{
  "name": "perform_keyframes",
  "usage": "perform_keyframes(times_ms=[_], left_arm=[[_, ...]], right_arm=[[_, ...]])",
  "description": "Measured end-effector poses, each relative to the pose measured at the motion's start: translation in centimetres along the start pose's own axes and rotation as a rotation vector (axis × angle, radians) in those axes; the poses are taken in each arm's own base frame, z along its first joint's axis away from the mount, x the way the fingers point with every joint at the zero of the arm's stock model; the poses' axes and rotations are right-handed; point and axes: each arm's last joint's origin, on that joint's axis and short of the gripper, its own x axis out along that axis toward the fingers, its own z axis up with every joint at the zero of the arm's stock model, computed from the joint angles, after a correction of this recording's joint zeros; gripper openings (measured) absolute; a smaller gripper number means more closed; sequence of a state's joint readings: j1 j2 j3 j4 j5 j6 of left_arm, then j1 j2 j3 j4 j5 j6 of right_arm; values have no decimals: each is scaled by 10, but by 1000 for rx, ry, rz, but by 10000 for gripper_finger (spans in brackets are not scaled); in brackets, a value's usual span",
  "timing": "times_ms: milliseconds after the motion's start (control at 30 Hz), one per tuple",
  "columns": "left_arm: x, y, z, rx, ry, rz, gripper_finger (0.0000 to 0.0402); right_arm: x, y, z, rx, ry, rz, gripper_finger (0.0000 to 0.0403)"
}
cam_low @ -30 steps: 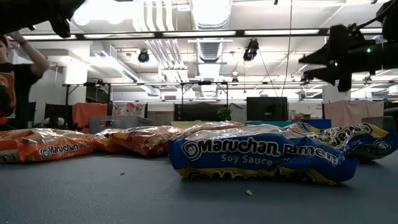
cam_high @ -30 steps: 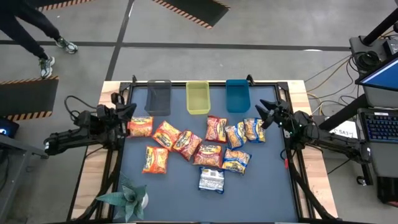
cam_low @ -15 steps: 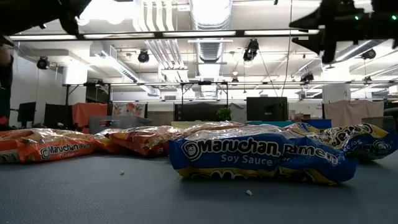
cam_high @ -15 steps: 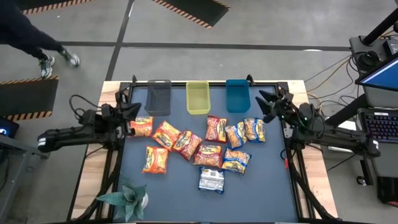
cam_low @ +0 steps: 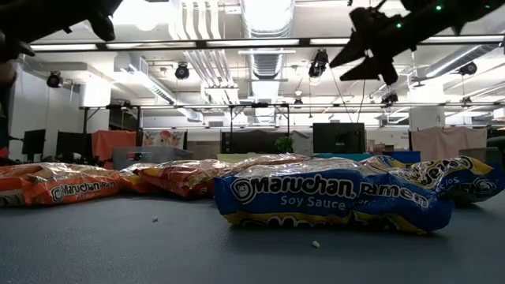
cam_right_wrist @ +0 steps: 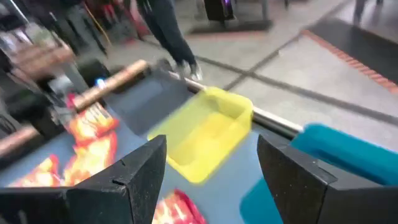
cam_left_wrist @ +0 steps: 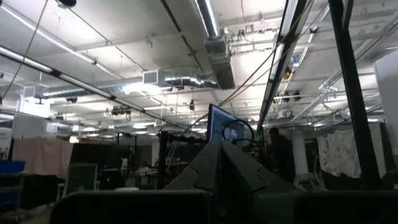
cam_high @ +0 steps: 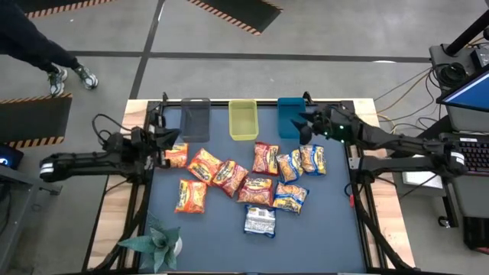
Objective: Sort Maruchan noodles
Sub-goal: Put the red noodle pack into the yellow bin
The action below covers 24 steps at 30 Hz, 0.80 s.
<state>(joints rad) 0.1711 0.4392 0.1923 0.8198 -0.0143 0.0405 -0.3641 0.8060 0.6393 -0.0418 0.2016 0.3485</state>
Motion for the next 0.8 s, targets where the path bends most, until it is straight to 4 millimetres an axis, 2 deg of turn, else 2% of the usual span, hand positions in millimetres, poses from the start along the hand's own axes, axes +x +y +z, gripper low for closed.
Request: perform_keyframes(times_ms=[67,233,433,800], left_arm=[[4,0,-1,-1,20,-1,0],[21,0,-1,-5,73,-3,0],[41,-2,-12,-45,210,-26,0],[89,-5,-31,-61,489,-37,0]], right_arm=[[8,3,5,-11,21,-9,240],[32,6,-3,-42,122,-48,240],[47,8,-9,-57,185,-63,240],[49,12,-19,-77,285,-27,240]])
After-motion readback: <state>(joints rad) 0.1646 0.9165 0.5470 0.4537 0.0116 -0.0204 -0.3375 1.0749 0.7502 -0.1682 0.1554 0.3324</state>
